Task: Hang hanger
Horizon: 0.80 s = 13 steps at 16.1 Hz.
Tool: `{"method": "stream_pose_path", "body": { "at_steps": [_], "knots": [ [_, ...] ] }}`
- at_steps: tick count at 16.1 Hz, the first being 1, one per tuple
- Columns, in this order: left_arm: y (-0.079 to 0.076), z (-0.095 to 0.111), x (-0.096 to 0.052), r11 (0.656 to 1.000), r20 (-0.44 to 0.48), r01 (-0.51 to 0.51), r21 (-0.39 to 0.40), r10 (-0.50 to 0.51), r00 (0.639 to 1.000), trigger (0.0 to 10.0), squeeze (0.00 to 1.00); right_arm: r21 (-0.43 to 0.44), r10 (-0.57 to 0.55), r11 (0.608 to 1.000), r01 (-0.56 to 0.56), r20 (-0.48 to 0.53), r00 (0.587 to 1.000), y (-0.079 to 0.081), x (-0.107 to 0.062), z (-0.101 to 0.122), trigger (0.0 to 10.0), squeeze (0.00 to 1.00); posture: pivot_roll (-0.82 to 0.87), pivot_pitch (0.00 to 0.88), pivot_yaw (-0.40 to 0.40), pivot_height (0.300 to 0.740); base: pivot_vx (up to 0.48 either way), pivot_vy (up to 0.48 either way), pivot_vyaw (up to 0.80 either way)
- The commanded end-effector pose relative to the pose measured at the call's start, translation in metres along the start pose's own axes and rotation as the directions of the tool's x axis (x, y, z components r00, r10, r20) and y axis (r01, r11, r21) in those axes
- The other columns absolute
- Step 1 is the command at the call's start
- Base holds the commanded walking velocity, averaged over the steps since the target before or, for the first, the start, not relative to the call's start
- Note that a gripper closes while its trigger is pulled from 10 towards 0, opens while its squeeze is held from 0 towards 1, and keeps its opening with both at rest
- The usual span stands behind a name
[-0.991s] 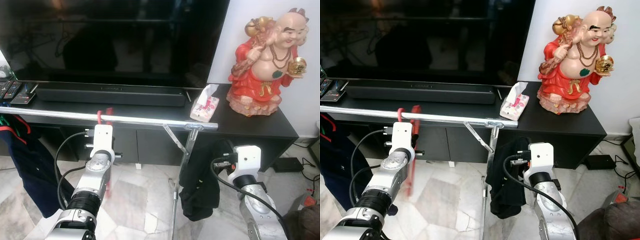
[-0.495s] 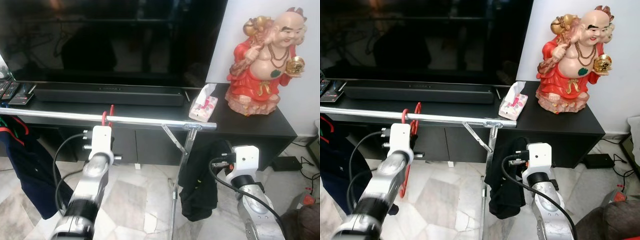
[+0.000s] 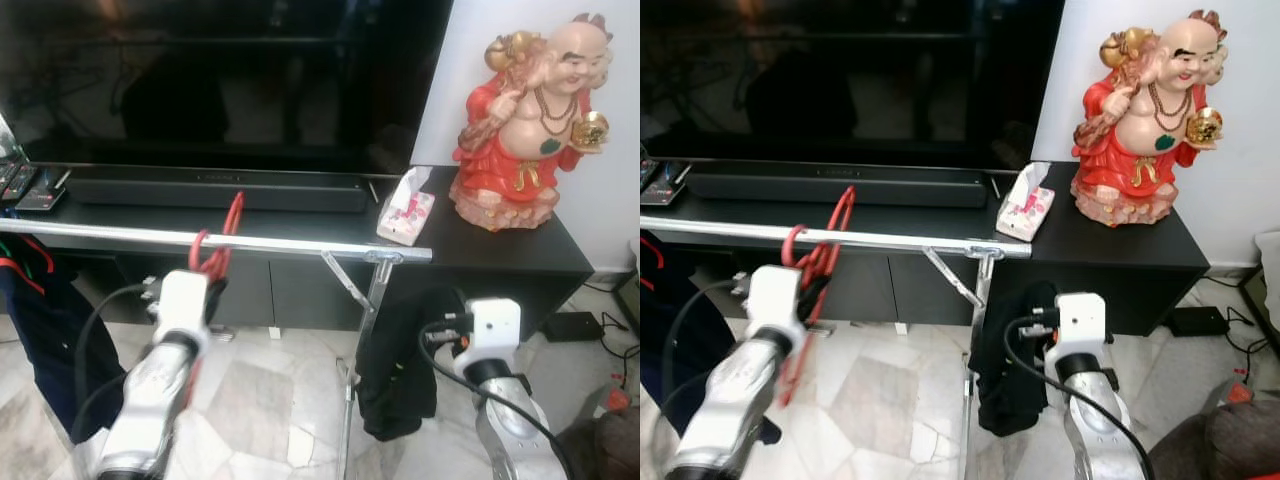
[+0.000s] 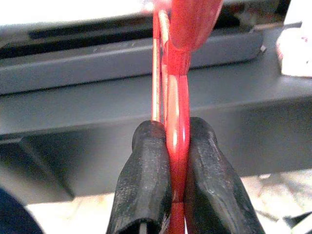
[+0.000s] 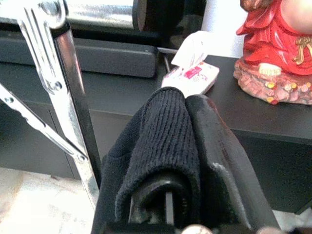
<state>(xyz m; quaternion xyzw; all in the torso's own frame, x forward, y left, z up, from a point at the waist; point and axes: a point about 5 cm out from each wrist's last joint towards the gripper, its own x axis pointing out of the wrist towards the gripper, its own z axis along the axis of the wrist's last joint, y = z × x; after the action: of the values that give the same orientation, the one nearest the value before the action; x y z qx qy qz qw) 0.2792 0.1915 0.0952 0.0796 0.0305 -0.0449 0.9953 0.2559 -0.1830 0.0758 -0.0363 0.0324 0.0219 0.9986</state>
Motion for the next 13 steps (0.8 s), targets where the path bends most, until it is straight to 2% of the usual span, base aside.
{"method": "stream_pose_path", "body": {
  "at_steps": [1,5,9,11,13],
  "knots": [
    [-0.001,0.0,-0.004,1.0,0.001,0.008,0.01,-0.008,1.0,10.0,0.0,-0.009,-0.016,1.0,0.016,0.037,0.999,-0.004,-0.001,0.009,10.0,0.0,-0.11,0.0,-0.03,0.74,0.0,0.0,0.0],
    [-0.003,-0.005,-0.011,0.999,-0.033,-0.037,0.006,0.038,0.999,10.0,0.0,0.014,-0.087,0.996,0.087,0.016,0.996,-0.015,-0.012,0.004,10.0,0.0,-0.11,0.0,-0.006,0.74,0.0,0.0,0.0],
    [-0.01,-0.002,-0.014,0.999,-0.029,-0.019,-0.036,0.018,0.999,10.0,0.0,0.037,-0.108,0.993,0.108,0.005,0.994,-0.007,-0.019,-0.001,10.0,0.0,-0.14,0.0,0.04,0.74,0.0,0.0,0.0],
    [-0.016,0.001,-0.01,0.999,-0.017,-0.004,-0.048,0.003,1.0,10.0,0.0,0.044,-0.116,0.992,0.116,0.007,0.993,-0.007,-0.02,0.0,10.0,0.0,-0.14,0.0,0.048,0.74,0.0,0.0,0.0],
    [-0.016,0.002,-0.01,0.998,-0.017,-0.007,-0.055,0.006,1.0,10.0,0.0,0.043,-0.118,0.992,0.118,0.006,0.993,-0.007,-0.02,0.0,10.0,0.0,-0.14,0.0,0.046,0.74,-0.262,0.0,0.0]
  ]
}}
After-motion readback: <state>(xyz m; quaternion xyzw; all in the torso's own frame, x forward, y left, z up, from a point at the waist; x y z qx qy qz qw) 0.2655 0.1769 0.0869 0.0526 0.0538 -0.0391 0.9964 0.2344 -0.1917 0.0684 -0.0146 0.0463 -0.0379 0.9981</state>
